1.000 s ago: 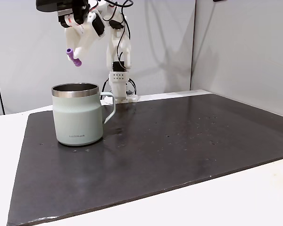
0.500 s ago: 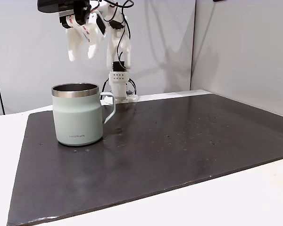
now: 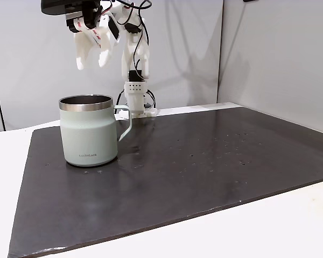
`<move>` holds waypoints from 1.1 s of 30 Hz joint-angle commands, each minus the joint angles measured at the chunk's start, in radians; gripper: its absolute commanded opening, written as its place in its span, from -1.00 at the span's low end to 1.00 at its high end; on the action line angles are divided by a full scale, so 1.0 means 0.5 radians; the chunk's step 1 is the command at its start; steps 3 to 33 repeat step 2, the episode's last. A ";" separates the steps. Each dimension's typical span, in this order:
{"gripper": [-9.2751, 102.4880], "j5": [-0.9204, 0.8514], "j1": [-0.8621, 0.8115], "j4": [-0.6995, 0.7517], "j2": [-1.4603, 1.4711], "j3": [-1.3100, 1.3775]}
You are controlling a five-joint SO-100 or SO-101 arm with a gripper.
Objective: Grasp a pengrip and put it in the cup.
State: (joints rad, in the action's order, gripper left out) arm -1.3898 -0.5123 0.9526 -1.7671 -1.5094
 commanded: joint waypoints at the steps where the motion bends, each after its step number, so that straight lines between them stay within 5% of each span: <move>1: -0.41 -0.015 -0.018 -0.089 -0.046 0.012; 33: -0.41 -0.015 -0.018 -0.089 -0.046 0.012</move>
